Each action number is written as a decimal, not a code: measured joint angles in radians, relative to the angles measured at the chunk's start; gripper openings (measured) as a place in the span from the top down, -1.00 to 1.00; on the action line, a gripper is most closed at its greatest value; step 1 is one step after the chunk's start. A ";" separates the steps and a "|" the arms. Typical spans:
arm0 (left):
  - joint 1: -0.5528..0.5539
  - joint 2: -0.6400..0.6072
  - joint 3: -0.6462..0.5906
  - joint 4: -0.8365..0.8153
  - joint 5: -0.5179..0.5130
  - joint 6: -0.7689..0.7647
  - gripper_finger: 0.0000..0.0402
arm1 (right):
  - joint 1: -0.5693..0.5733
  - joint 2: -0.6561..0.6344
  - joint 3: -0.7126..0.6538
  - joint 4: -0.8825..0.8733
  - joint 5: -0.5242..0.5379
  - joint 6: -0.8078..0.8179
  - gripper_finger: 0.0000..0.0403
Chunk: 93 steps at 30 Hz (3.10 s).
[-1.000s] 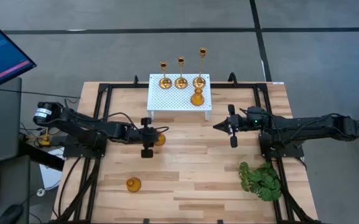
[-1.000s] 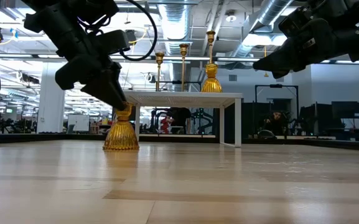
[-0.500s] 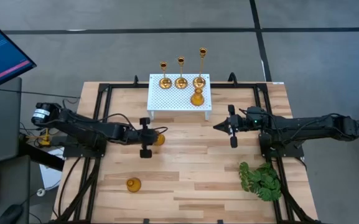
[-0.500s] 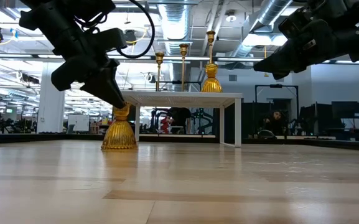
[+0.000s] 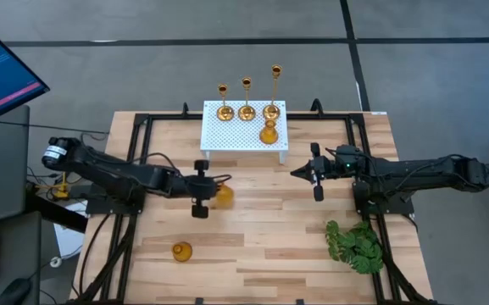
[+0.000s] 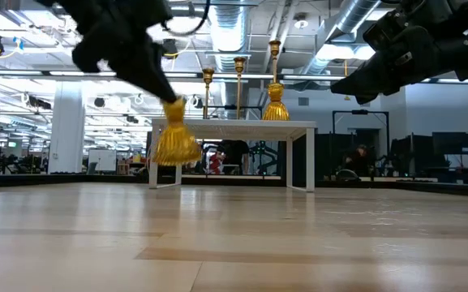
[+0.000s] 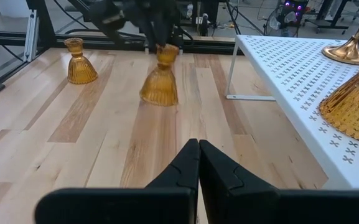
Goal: Pick & Place candle stick holders
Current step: Put the top orange candle holder on the shelf
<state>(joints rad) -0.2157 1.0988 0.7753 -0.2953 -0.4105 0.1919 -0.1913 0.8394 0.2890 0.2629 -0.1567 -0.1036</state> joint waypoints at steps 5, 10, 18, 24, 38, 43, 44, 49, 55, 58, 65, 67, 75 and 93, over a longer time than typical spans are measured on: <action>0.000 -0.003 0.097 -0.037 -0.054 0.130 0.93 | 0.001 0.000 0.000 -0.001 0.000 0.000 1.00; 0.023 -0.004 0.196 -0.043 -0.117 0.322 0.93 | 0.001 0.000 0.000 -0.007 0.000 0.000 1.00; 0.182 0.005 0.354 -0.042 -0.093 0.456 0.93 | 0.001 0.000 0.000 -0.017 0.000 0.000 1.00; 0.337 0.040 0.431 -0.036 0.010 0.466 0.94 | 0.001 0.000 0.000 -0.022 0.000 0.000 1.00; 0.513 0.226 0.531 -0.041 0.227 0.484 0.94 | 0.001 0.000 0.000 -0.023 0.000 -0.003 1.00; 0.526 0.275 0.566 -0.041 0.227 0.517 0.94 | 0.001 0.000 0.000 -0.023 0.000 -0.003 1.00; 0.526 0.280 0.571 -0.040 0.227 0.517 0.94 | 0.001 0.000 0.000 -0.023 0.000 -0.003 1.00; 0.534 0.288 0.573 -0.041 0.263 0.507 0.94 | 0.001 0.000 0.000 -0.023 0.000 -0.008 1.00; 0.533 0.297 0.572 -0.041 0.291 0.501 0.94 | 0.001 0.000 0.000 -0.023 0.000 -0.010 1.00; 0.534 0.308 0.572 -0.044 0.291 0.465 0.94 | 0.001 0.000 0.000 -0.023 0.000 -0.010 1.00; 0.537 0.327 0.572 -0.079 0.228 0.458 0.94 | 0.001 0.000 0.000 -0.023 0.000 -0.010 1.00; 0.537 0.327 0.572 -0.094 0.171 0.458 0.94 | 0.001 0.000 0.000 -0.024 0.000 -0.010 1.00; 0.531 0.327 0.572 -0.100 0.184 0.458 0.92 | 0.001 0.000 0.000 -0.024 0.000 -0.010 1.00; 0.531 0.326 0.573 -0.100 0.242 0.405 0.83 | 0.001 0.000 0.000 -0.024 0.000 -0.010 1.00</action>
<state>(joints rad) 0.3153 1.4250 1.3479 -0.3953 -0.1682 0.5964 -0.1905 0.8391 0.2890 0.2394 -0.1570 -0.1139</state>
